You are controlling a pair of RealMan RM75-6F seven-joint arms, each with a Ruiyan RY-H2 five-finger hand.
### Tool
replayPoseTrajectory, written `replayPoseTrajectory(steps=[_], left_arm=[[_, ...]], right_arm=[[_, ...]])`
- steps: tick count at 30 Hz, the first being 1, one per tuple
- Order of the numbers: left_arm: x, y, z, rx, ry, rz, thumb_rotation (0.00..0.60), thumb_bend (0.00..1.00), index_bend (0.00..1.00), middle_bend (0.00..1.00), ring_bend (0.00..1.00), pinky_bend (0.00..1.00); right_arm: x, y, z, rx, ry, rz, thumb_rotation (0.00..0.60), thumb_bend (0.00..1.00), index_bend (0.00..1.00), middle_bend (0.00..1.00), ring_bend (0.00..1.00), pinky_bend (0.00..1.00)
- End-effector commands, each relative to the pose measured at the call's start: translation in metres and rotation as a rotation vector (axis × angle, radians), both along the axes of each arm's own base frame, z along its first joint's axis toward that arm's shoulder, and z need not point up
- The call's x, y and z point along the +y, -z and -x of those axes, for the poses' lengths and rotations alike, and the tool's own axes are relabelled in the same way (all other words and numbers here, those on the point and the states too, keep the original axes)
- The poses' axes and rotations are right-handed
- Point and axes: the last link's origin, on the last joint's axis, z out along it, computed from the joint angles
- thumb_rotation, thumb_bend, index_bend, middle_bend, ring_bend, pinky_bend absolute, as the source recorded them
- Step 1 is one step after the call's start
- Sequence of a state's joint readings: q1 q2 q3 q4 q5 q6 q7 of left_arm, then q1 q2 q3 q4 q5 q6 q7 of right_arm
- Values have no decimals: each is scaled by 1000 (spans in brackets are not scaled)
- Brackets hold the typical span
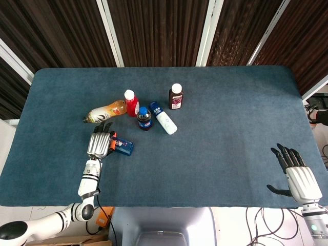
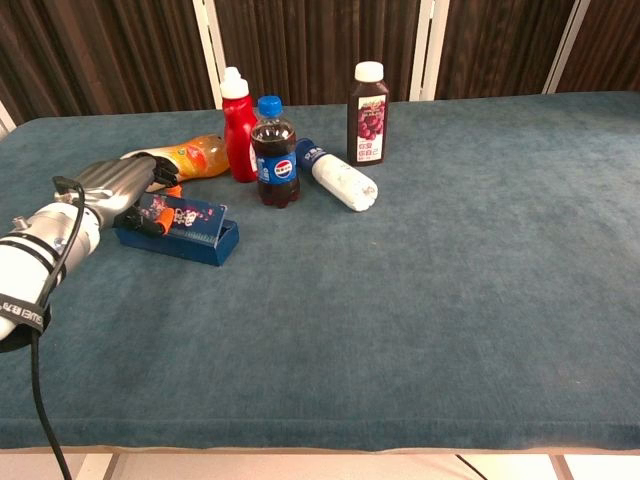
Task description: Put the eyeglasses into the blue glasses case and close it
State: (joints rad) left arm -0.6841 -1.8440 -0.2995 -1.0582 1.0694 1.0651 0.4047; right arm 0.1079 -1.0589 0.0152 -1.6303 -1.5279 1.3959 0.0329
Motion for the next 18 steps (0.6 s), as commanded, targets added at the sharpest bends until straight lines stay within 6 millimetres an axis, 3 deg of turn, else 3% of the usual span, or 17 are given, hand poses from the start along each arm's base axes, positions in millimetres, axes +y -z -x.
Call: replayPoseTrajectory(steps=[1,9,18], left_arm=[[2,2,0,-12,-8,9,600,448,519,123,48,168],[6,4,3,-34,-16,14,600,413,217,68,33,160],[8,6,4,-28,-14,14,600,408,168,38,27,159]], right_arm=[[0,0,0,0,0,0,600,80,0,0,0,0],[0,-1,0,-2,1,3,600,81,0,0,0,0],[0,-2,0,-4,0,5,600,83,0,0,0,0]])
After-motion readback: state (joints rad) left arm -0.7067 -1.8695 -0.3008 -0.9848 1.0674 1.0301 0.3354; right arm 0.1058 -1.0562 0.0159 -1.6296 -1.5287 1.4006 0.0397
